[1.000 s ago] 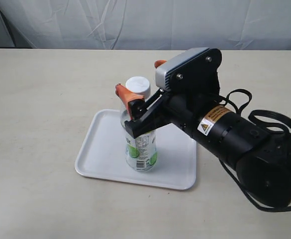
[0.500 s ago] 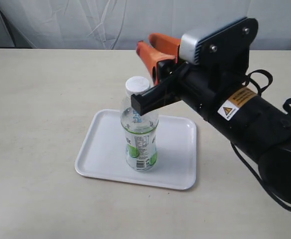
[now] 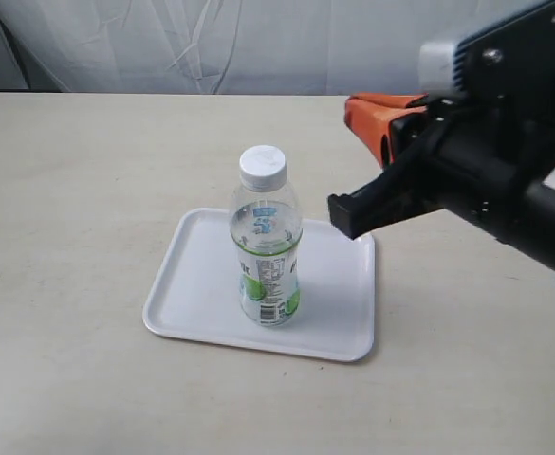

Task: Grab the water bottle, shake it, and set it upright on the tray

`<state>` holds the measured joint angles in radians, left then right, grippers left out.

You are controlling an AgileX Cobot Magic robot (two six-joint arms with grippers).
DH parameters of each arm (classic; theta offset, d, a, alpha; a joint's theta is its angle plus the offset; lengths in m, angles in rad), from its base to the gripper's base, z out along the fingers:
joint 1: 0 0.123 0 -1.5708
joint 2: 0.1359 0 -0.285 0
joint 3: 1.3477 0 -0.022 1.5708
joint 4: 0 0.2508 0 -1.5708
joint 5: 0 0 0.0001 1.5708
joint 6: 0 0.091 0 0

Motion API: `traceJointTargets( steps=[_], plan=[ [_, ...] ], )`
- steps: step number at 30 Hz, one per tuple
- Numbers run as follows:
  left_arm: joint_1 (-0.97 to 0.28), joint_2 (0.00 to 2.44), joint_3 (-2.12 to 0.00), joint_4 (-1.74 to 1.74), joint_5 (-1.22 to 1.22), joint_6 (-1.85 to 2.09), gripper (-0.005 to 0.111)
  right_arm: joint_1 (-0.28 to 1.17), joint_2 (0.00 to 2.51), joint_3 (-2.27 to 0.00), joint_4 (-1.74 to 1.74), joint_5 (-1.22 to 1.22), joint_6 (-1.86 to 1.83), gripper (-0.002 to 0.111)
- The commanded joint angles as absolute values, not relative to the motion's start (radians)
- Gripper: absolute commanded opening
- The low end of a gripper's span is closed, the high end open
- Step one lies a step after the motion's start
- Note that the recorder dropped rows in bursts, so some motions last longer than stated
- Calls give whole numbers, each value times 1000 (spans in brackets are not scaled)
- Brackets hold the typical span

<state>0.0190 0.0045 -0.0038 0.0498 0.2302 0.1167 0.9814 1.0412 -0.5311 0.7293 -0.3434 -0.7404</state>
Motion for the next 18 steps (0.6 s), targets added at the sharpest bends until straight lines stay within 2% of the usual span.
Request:
traceJointTargets(
  steps=[1,9,18],
  plan=[
    [19,0,0,47,232,112,0,978,895,-535,926,-262,-1010,-1],
    [19,0,0,47,232,112,0,978,757,-535,928,-328,-1028,-1],
    [19,0,0,47,232,112,0,978,734,-535,928,-328,-1028,-1]
  ],
)
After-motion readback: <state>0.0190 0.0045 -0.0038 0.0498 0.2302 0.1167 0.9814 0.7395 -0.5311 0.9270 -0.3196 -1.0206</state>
